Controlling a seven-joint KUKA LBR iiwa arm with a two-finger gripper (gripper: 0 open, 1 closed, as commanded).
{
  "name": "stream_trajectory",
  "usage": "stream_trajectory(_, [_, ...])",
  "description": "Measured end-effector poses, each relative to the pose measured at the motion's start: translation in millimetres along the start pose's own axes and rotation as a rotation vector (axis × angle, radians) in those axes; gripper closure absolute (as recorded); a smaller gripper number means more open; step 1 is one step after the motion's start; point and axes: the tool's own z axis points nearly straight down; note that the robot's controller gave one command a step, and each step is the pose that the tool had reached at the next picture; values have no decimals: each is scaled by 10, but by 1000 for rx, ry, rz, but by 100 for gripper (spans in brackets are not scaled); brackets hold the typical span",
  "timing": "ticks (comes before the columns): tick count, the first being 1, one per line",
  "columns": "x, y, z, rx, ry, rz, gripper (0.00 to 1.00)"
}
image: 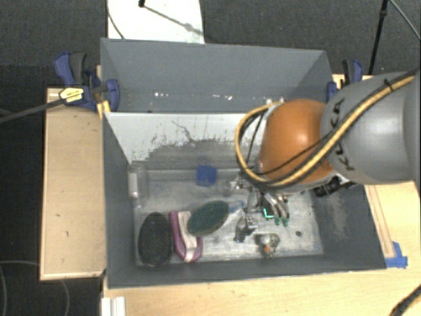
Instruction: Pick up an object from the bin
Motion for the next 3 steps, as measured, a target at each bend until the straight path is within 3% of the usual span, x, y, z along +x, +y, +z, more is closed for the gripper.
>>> stream_trajectory(1, [-195, 63, 640, -2, -13, 101, 0])
stream_trajectory(2, [-221, 59, 598, -3, -21, 103, 100])
stream_trajectory(3, [-227, 103, -737, -3, -15, 150, 100])
